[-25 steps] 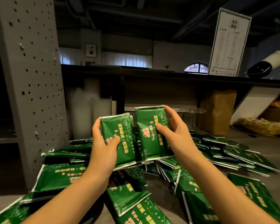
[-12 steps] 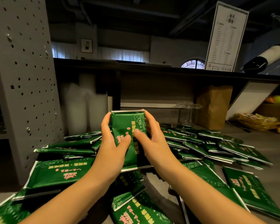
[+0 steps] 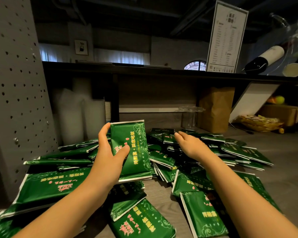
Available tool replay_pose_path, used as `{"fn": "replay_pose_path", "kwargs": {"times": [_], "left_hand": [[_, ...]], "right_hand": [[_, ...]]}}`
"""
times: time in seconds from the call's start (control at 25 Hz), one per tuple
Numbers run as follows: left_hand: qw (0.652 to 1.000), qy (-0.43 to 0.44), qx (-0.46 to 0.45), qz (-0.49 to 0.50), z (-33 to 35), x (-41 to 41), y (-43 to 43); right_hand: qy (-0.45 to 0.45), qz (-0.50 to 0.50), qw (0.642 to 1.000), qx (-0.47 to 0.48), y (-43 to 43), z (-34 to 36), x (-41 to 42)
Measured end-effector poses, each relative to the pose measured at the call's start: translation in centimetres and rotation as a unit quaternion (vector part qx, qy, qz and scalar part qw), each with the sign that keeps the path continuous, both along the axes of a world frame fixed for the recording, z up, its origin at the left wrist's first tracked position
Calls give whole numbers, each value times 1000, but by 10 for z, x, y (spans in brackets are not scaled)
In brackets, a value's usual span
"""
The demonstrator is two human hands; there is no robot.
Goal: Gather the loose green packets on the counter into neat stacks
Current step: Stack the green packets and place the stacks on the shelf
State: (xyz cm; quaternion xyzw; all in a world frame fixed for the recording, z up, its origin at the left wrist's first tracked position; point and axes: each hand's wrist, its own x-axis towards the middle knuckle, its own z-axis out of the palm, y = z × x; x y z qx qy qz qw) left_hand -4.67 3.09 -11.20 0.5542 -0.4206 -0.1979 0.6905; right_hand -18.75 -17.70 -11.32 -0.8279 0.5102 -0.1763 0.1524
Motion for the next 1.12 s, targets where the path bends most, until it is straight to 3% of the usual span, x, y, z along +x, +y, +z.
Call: {"fn": "replay_pose_path", "kwargs": {"times": [0.24, 0.56, 0.72, 0.84, 0.96, 1.12], "left_hand": [[1000, 6, 7, -2, 1, -1, 2], [1000, 19, 17, 14, 4, 3, 1], [999, 21, 23, 17, 3, 3, 2], [999, 22, 25, 20, 4, 3, 1], [999, 30, 22, 24, 3, 4, 1], [997, 59, 11, 49, 1, 7, -1]], "right_hand": [[-7, 17, 1000, 4, 9, -2, 2], [-253, 85, 962, -52, 28, 12, 4], [-208, 47, 975, -61, 29, 11, 4], [-243, 76, 967, -12, 30, 17, 2], [-349, 116, 925, 97, 30, 24, -1], [-497, 183, 822, 209, 40, 33, -4]]}}
